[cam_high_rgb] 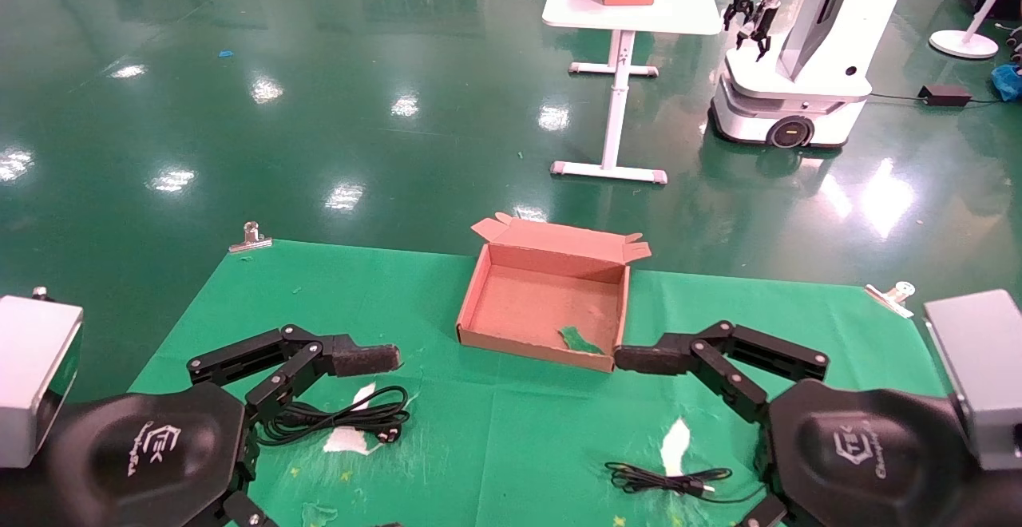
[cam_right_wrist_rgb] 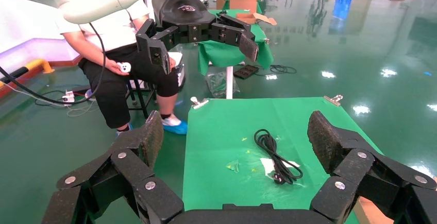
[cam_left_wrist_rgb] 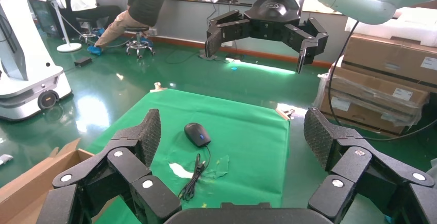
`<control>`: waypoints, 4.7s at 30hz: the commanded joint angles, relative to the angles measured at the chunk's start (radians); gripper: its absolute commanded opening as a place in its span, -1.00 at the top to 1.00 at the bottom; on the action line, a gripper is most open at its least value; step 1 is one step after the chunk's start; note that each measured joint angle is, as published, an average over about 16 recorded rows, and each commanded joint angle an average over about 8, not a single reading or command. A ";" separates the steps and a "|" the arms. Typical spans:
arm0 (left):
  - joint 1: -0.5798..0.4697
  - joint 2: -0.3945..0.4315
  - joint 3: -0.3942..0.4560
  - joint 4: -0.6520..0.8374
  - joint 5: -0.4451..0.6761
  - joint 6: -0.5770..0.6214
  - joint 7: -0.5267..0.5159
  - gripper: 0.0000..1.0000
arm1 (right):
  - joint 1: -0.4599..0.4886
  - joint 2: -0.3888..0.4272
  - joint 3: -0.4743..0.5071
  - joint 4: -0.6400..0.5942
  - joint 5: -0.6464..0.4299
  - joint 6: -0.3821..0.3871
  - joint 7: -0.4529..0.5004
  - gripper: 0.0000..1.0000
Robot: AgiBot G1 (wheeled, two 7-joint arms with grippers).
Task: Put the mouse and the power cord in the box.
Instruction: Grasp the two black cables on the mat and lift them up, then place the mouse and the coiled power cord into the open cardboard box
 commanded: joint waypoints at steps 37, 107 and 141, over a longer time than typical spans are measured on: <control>-0.482 0.280 0.397 0.676 0.763 0.007 0.355 -1.00 | 0.393 -0.170 -0.355 -0.663 -0.717 0.018 -0.495 -1.00; -0.604 0.518 0.478 1.243 0.965 -0.411 0.759 1.00 | 0.558 -0.533 -0.452 -1.275 -0.898 0.223 -0.927 1.00; -0.660 0.474 0.448 1.256 0.920 -0.330 0.715 1.00 | 0.594 -0.481 -0.418 -1.285 -0.849 0.191 -0.911 1.00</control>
